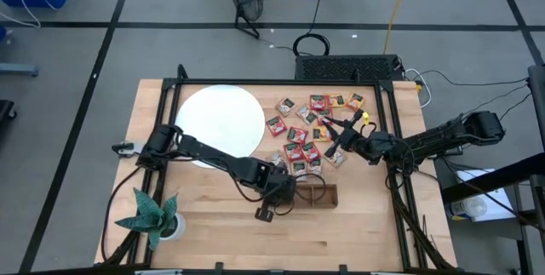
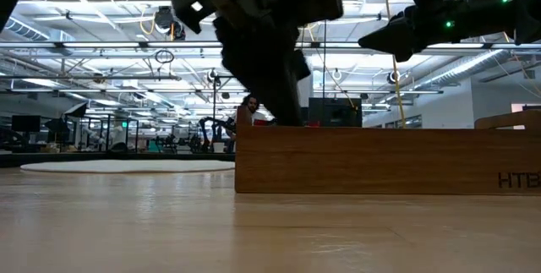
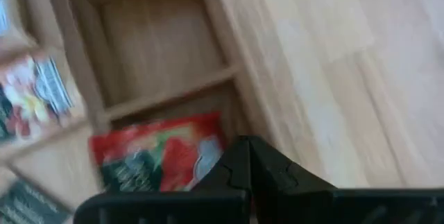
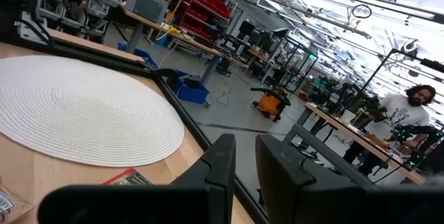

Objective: Pick & Place Tea
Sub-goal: Put the red tea bag into the left section of the wooden organizer

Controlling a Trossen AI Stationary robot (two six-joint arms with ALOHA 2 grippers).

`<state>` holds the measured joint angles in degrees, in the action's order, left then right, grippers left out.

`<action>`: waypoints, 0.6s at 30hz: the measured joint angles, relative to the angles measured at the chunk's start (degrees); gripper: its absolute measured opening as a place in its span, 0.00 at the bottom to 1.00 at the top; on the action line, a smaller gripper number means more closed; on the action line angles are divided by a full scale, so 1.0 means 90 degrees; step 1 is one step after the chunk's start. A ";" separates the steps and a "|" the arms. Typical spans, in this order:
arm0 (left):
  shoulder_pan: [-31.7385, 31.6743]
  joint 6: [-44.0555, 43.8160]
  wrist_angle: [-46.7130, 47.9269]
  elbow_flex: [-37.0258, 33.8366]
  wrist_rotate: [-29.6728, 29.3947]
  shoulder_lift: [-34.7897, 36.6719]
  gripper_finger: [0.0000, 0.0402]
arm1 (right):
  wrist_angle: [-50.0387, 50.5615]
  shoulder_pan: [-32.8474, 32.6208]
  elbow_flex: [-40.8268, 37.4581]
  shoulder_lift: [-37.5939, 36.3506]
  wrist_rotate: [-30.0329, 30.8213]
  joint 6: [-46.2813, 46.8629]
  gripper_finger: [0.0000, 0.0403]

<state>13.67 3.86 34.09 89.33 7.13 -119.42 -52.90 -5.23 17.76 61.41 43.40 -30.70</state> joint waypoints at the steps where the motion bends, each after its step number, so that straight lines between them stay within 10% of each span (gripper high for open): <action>1: -0.0015 -0.0004 -0.0026 -0.0001 0.0001 -0.0038 0.00 | 0.0000 0.0000 0.0000 0.0002 0.0000 0.0000 0.11; 12: -0.0096 0.0056 0.0013 -0.0013 -0.0011 -0.0102 0.00 | 0.0507 -0.0372 0.0043 -0.0006 0.0136 0.0144 0.11; 18: -0.0094 0.0200 0.0057 -0.0013 -0.0014 -0.0102 0.00 | 0.5237 -0.1616 0.1477 -0.0022 0.1887 0.1587 0.09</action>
<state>12.82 5.66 34.61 89.21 7.01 -120.33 -5.78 -19.78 31.05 61.21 60.38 -16.42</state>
